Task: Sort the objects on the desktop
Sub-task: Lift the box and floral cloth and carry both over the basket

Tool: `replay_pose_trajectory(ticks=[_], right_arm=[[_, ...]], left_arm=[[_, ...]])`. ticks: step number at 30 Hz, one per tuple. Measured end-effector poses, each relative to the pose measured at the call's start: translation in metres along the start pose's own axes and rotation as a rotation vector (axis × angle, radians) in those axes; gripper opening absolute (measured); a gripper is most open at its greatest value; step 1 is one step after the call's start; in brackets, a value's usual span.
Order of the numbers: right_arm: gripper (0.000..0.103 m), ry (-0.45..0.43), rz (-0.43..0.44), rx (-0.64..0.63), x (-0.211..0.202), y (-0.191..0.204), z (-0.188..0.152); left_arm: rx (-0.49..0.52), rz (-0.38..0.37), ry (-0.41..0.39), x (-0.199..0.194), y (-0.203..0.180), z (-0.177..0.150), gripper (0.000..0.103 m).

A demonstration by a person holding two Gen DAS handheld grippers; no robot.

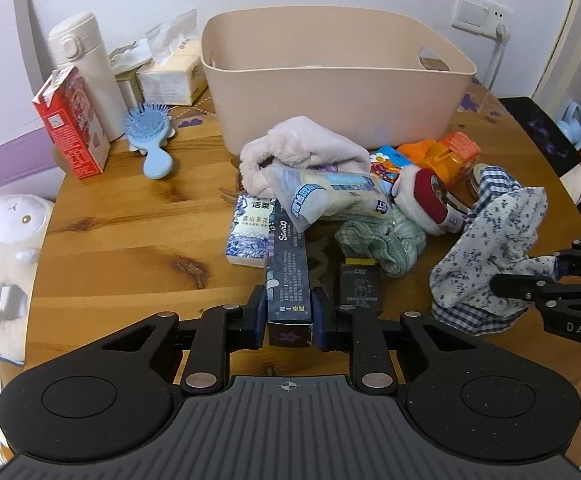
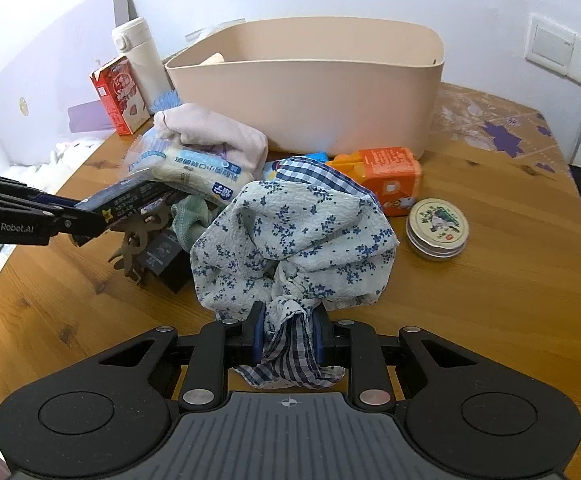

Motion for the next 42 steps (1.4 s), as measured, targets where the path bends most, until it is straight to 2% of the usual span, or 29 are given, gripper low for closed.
replay_pose_trajectory(ticks=[17,29,36,42], right_arm=[[0.021,-0.059,-0.051,0.027,-0.033,-0.001,-0.01],[0.021,-0.111,-0.085,0.036,-0.055,0.008,-0.01],[0.021,-0.148,-0.102,0.038,-0.071,0.011,-0.007],[0.021,-0.184,-0.131,0.024,-0.084,0.005,0.001]], left_arm=[[-0.08,-0.049,-0.027,-0.028,0.023,-0.022,0.022],[-0.094,-0.075,-0.077,-0.06,0.039,-0.035,0.022],[-0.095,-0.082,-0.142,-0.087,0.044,-0.029,0.022],[-0.08,-0.089,-0.204,-0.103,0.041,-0.007,0.022]])
Point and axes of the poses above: each gripper's, at about its wrist camera, not at the fingertips, and x roughly the way its jaws point, y to its left, z to its top, the point moved 4 cm from there along x, roughly the way its jaws point, and after that the axes turned 11 degrees about y, right-handed, at the moved point
